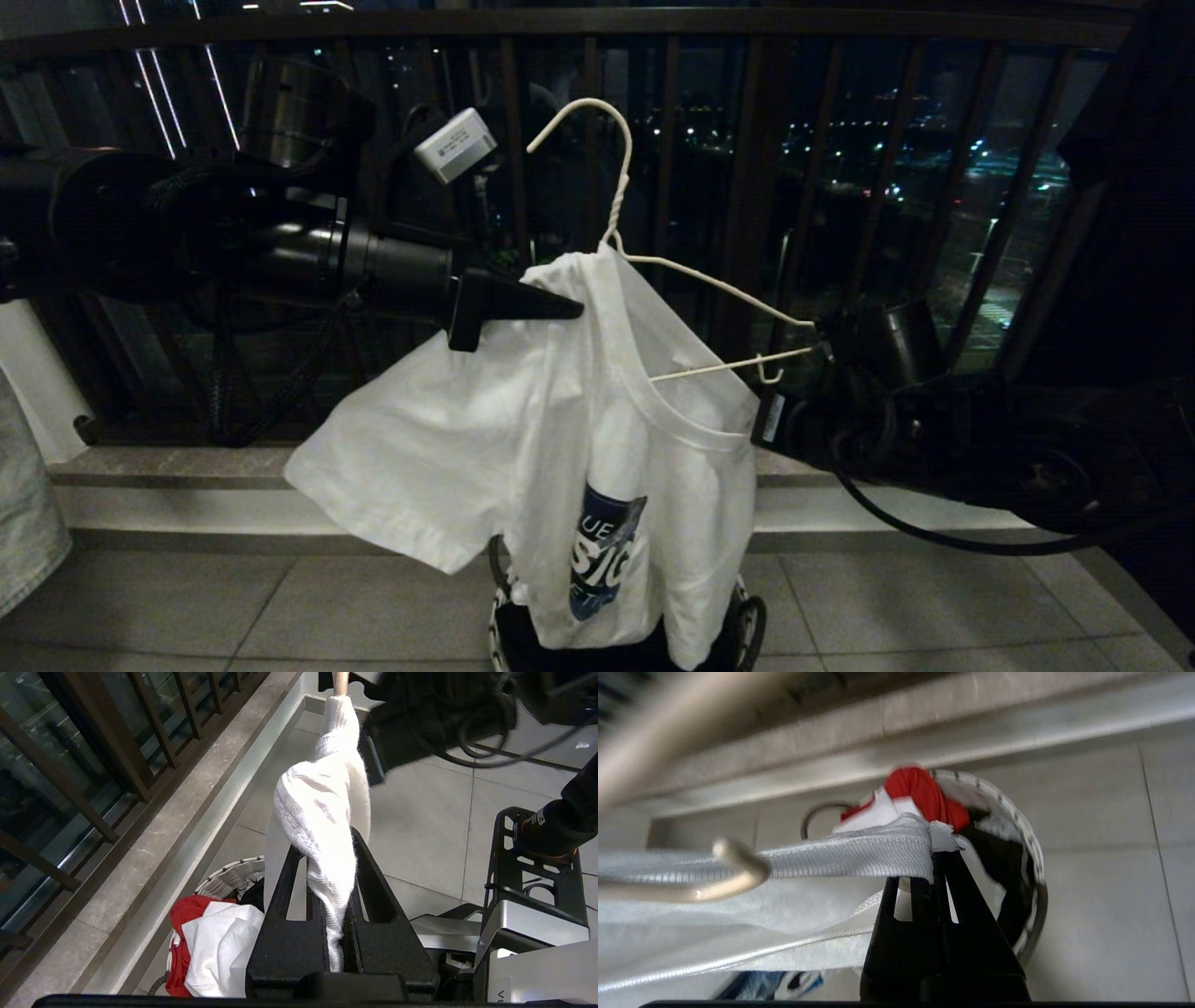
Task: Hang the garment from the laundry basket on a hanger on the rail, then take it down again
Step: Hang the clothes on the clothes rack
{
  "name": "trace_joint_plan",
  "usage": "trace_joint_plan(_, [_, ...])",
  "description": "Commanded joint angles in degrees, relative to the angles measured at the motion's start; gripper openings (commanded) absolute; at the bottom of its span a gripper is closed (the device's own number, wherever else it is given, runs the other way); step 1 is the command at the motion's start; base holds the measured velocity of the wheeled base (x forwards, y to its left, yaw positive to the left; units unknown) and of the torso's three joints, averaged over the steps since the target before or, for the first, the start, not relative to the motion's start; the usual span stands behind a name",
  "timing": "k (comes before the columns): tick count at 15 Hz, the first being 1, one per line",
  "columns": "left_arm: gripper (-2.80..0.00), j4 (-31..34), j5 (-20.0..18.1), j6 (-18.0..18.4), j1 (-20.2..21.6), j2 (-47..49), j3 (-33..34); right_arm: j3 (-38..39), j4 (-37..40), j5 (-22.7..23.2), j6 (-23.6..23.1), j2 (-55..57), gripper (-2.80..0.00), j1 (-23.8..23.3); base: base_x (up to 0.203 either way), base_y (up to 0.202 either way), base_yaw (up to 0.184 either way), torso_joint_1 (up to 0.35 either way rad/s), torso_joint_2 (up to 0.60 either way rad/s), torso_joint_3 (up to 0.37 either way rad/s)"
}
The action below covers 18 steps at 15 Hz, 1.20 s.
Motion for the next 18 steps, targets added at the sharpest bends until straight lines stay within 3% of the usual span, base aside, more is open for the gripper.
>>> trace_joint_plan(1, [-2.8,0.0,-0.3,0.1,0.0,-0.1,0.1,0.0,-1.9,0.0,-0.7,1.2,-2.8,-1.7,0.0,0.0,0.0,0.0,0.0,0.0])
trace_joint_plan(11, [-2.8,0.0,-0.2,0.1,0.0,0.3,0.0,-2.1,-2.4,0.3,-3.2,0.6,-2.8,-8.3,0.0,0.0,0.0,0.0,0.0,0.0])
trace_joint_plan(18, [-2.8,0.0,-0.1,0.6,-0.2,3.6,-0.6,-7.3,1.9,0.7,-4.8,-0.5,-2.8,-9.6,0.0,0.0,0.0,0.0,0.0,0.0])
